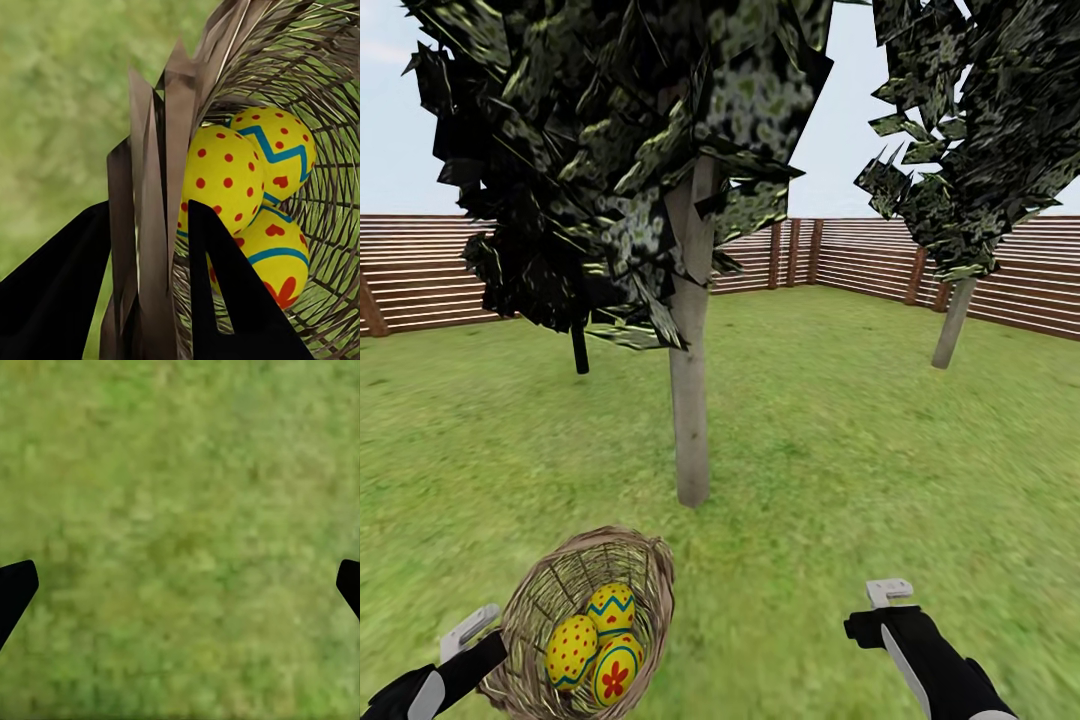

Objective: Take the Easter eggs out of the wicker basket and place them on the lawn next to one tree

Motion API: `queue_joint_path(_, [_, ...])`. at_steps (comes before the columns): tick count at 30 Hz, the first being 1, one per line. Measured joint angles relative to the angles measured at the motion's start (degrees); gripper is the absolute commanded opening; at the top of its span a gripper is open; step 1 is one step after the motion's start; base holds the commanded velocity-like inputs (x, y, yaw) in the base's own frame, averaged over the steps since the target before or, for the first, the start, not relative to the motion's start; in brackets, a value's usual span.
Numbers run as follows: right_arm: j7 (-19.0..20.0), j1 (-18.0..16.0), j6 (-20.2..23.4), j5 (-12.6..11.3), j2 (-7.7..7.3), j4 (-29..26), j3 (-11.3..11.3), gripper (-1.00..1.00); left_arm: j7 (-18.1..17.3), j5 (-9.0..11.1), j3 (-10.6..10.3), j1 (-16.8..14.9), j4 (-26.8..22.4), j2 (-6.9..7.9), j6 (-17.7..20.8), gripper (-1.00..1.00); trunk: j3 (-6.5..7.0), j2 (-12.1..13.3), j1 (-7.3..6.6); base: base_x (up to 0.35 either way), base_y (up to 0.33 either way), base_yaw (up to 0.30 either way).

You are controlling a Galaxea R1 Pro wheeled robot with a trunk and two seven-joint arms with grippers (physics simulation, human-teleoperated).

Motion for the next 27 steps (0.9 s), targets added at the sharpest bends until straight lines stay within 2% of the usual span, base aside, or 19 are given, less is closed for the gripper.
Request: queue_joint_path(27, [-0.01, 0.02, 0.00, 0.07, 0.34, 0.09, 0.00, 1.00, 0.00, 0.01, -0.02, 0.00, 0.00, 0.00, 0.00, -1.00, -4.85, -10.83, 5.93, 0.000, 0.000, 0.000])
